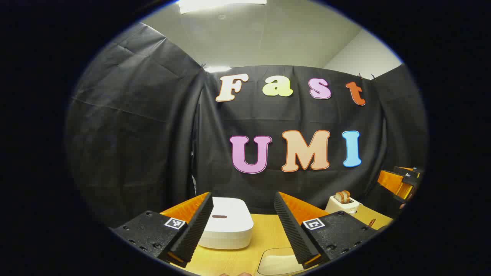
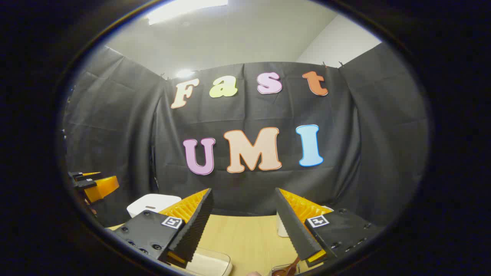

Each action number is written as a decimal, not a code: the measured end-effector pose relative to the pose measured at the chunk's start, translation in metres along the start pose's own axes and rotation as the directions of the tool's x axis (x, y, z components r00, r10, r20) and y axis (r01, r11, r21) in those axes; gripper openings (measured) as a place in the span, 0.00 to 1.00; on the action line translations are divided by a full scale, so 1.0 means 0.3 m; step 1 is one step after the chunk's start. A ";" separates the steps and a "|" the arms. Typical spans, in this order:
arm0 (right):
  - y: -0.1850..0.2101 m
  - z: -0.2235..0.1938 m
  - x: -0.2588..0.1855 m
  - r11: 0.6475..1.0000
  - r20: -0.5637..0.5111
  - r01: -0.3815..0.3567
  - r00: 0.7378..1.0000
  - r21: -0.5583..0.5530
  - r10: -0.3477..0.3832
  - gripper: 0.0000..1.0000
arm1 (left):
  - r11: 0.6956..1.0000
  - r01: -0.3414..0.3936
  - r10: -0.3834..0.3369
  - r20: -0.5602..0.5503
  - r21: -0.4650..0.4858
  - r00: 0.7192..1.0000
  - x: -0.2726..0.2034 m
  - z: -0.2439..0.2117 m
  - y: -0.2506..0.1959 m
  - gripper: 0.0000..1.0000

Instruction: Close the left gripper, press the button to open the rice cooker; take a wooden spoon from the chopstick holder with the right hand, scoop a spoonful of rice and pour it into the rice cooker, then put the wooden spoon back into the chopstick holder.

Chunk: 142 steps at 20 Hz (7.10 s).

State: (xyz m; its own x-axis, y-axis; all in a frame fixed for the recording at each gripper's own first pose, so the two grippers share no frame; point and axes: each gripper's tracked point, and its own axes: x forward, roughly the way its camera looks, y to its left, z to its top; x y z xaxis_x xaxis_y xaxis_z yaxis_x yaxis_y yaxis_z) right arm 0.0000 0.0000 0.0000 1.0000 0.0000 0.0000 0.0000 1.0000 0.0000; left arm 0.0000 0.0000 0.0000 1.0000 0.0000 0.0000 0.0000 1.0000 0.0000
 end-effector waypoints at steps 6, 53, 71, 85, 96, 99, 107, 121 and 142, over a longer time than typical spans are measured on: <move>-0.014 -0.015 -0.015 1.000 -0.008 0.013 1.000 -0.010 -0.013 1.00 | 1.000 -0.016 0.016 0.000 0.019 1.000 -0.025 0.001 0.009 0.95; -0.082 0.014 -0.065 0.992 0.027 0.105 0.994 -0.067 -0.104 1.00 | 0.999 -0.053 0.052 -0.116 -0.002 0.992 0.330 -0.148 0.273 0.00; -0.080 -0.045 -0.083 0.970 -0.017 0.182 0.982 -0.160 -0.187 1.00 | 0.998 0.027 -0.044 -0.363 -0.051 0.931 0.622 -0.636 0.293 0.00; -0.081 -0.027 -0.067 0.967 0.010 0.188 0.982 -0.169 -0.189 1.00 | 0.999 -0.006 -0.013 -0.349 -0.053 0.937 0.626 -0.706 0.282 0.00; -0.191 0.003 -0.081 0.963 0.037 0.220 0.976 -0.158 -0.217 1.00 | 0.998 0.019 -0.014 -0.095 0.055 0.995 0.628 -0.284 0.246 0.09; -0.223 -0.020 -0.068 0.964 0.023 0.214 0.977 -0.156 -0.213 1.00 | 0.997 0.052 -0.051 -0.031 0.051 0.998 0.580 -0.164 0.184 0.31; -0.322 -0.124 -0.014 0.972 -0.060 0.197 0.977 -0.129 -0.206 1.00 | 0.995 0.096 -0.097 0.040 0.012 0.995 0.386 0.008 0.078 0.99; -0.517 -0.556 0.098 0.975 -0.346 0.209 0.911 -0.081 -0.224 1.00 | 0.997 0.082 -0.082 0.013 0.007 0.997 0.119 0.023 -0.015 0.96; -0.510 -1.074 0.032 0.966 -0.753 0.245 0.651 0.084 -0.100 0.42 | 0.997 0.060 -0.058 -0.038 0.051 0.998 0.051 0.009 -0.058 0.96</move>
State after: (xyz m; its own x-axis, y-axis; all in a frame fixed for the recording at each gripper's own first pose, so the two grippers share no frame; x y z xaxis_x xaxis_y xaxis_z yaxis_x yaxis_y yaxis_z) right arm 0.0095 -0.1529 -0.3223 0.6506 -0.0998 -0.7529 0.2452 0.9658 0.0839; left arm 0.0153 -0.0173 0.0028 0.9976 -0.0579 -0.0385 0.0599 0.9969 0.0514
